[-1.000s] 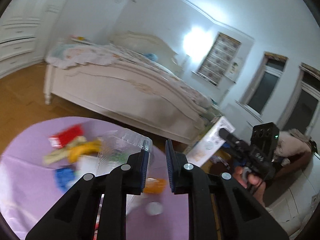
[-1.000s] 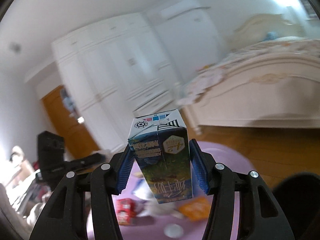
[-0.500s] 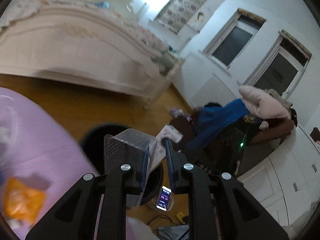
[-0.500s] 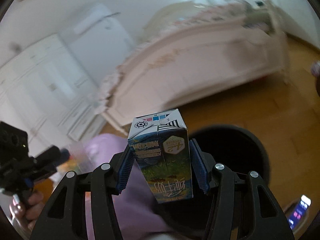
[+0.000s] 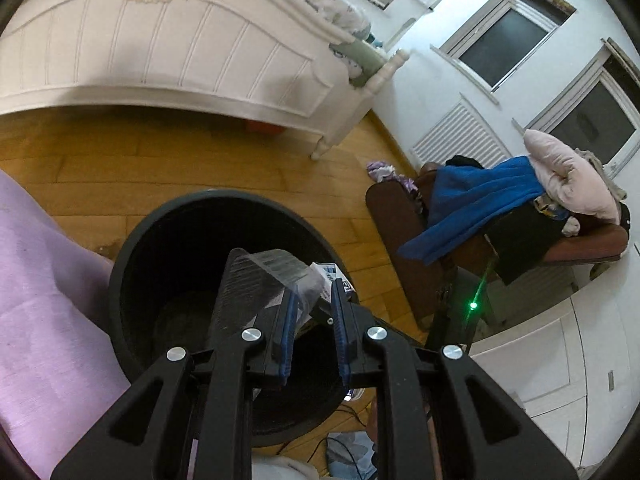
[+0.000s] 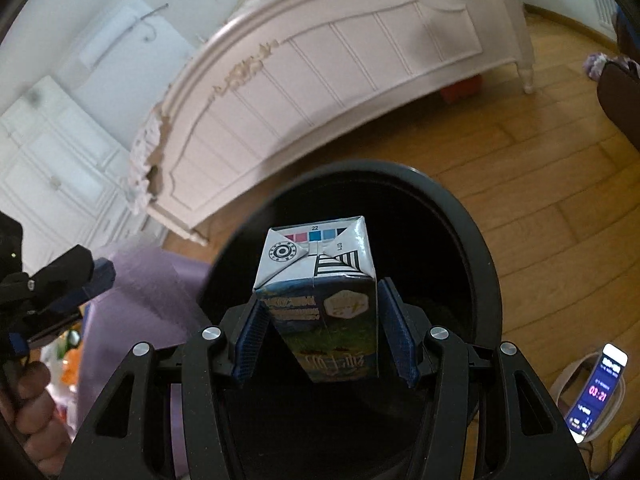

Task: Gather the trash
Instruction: 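Carry both items over the black bin and open both tools to drop them, then grasp the red milk carton with the left tool while the right tool grasps the yellow wrapper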

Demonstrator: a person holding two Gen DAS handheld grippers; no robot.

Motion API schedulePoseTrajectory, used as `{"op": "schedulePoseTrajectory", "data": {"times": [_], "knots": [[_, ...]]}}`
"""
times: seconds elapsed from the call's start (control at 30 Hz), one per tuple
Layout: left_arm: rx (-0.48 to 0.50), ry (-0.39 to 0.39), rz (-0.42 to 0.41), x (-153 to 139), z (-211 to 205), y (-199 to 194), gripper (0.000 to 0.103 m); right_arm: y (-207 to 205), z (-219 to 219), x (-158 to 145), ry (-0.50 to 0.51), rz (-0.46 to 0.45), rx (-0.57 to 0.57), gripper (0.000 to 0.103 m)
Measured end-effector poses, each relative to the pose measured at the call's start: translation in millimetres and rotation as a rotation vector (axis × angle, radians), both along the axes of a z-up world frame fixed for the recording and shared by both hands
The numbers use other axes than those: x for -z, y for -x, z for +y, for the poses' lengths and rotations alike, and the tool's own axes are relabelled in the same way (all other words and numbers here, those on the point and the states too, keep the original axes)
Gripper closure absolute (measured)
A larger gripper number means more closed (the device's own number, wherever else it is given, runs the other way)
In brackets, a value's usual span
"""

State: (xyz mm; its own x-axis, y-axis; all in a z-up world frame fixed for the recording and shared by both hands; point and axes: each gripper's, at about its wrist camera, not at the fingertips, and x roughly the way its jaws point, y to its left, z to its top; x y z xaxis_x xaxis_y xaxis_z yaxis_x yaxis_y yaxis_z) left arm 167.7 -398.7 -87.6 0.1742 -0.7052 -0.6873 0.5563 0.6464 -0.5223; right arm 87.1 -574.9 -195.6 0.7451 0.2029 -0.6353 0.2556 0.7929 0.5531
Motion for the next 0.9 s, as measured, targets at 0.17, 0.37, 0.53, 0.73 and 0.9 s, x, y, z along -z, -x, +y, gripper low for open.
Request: {"op": "schedulePoseTrajectory", "data": {"times": [0.17, 0.37, 0.53, 0.73, 0.9], "knots": [[-0.002, -0.044, -0.007, 2.8, -13.0, 0.1, 0.081, -10.8, 6.5, -0.4, 0.039, 0.020, -0.025, 0.048], [-0.060, -0.087, -0.067, -6.3, -9.6, 7.0, 0.025, -4.6, 10.7, -13.2, 0.078, 0.003, -0.014, 0.027], [-0.075, -0.076, -0.107, -20.3, 3.8, 17.2, 0.024, 4.2, 17.2, -31.5, 0.088, -0.028, -0.017, 0.027], [-0.115, -0.047, -0.173, -46.5, 33.5, 34.6, 0.021, 13.7, 35.8, -63.9, 0.101, -0.088, -0.054, 0.027], [-0.205, -0.020, -0.210, -74.1, 85.1, 39.9, 0.020, 11.2, 69.6, -100.4, 0.134, -0.146, -0.127, 0.027]]}}
